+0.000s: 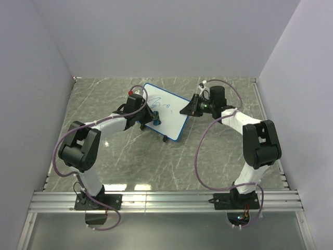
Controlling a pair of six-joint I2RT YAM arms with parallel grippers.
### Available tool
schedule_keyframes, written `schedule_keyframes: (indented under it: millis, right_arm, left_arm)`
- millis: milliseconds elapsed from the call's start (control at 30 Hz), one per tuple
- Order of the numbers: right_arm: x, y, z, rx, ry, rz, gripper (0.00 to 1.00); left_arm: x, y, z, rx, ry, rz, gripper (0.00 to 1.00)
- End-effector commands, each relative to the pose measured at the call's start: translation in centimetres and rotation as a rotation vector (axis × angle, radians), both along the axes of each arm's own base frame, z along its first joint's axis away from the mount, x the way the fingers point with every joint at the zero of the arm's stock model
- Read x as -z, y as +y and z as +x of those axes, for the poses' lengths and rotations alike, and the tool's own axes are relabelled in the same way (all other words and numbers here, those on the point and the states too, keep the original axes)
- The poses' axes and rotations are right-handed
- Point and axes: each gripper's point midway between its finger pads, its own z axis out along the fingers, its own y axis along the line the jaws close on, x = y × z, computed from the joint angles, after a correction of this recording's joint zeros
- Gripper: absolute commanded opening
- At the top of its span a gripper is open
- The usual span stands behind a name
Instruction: Erase the whiteboard
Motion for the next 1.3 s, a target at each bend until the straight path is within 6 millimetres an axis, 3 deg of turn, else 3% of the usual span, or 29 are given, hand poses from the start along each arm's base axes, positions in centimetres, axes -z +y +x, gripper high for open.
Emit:
schedule_keyframes:
  millis: [0, 133, 233, 333, 467, 633, 733, 900, 1000, 1067, 1100, 1133, 1267]
  right_arm:
    - [1.6, -0.7, 0.0, 0.057, 0.078, -0.086, 0.0]
    - [1.7, -0.4, -0.1, 0.049, 0.089, -0.103, 0.0]
    - [1.8, -0.2, -0.3, 0.044, 0.097, -0.113, 0.0]
    - [1.6, -0.1, -0.3, 0.051, 0.101, -0.107, 0.0]
    - [1.4, 0.3, -0.3, 0.05, 0.098, -0.1, 0.0]
    - [2.0, 0.9, -0.9, 0.037, 0.107, -0.11, 0.0]
    - [2.7, 1.3, -1.7, 0.025, 0.12, -0.113, 0.0]
    - [2.7, 1.2, -2.5, 0.023, 0.117, -0.124, 0.0]
    - [2.7, 1.1, -2.8, 0.017, 0.115, -0.134, 0.0]
    - [2.5, 1.1, -2.9, 0.015, 0.113, -0.136, 0.0]
    - [2.5, 1.1, -3.0, 0.013, 0.112, -0.136, 0.0]
    - [2.5, 1.1, -3.1, 0.012, 0.113, -0.136, 0.0]
    - [2.8, 1.0, -3.4, -0.001, 0.12, -0.147, 0.0]
  left_arm:
    - [8.0, 4.1, -2.2, -0.055, 0.153, 0.205, 0.0]
    - [7.6, 2.7, -2.2, 0.012, 0.131, 0.19, 0.0]
    - [7.1, 0.3, -3.2, 0.109, 0.118, 0.157, 0.0]
    - [6.3, -3.7, -5.2, 0.235, 0.099, 0.148, 0.0]
    - [4.7, -7.5, -6.9, 0.351, 0.056, 0.154, 0.0]
    - [1.7, -9.5, -5.9, 0.385, -0.001, 0.123, 0.0]
    - [1.2, -10.3, -5.4, 0.402, -0.008, 0.114, 0.0]
    - [2.7, -8.3, -3.9, 0.36, -0.004, 0.193, 0.0]
    - [4.3, -5.3, -2.5, 0.297, 0.015, 0.216, 0.0]
    - [5.5, -1.9, -1.1, 0.22, 0.052, 0.22, 0.0]
    - [5.6, -0.8, -0.6, 0.199, 0.066, 0.202, 0.0]
    - [5.8, 1.8, 0.7, 0.132, 0.079, 0.182, 0.0]
    - [5.0, 5.4, 2.9, 0.051, 0.068, 0.153, 0.0]
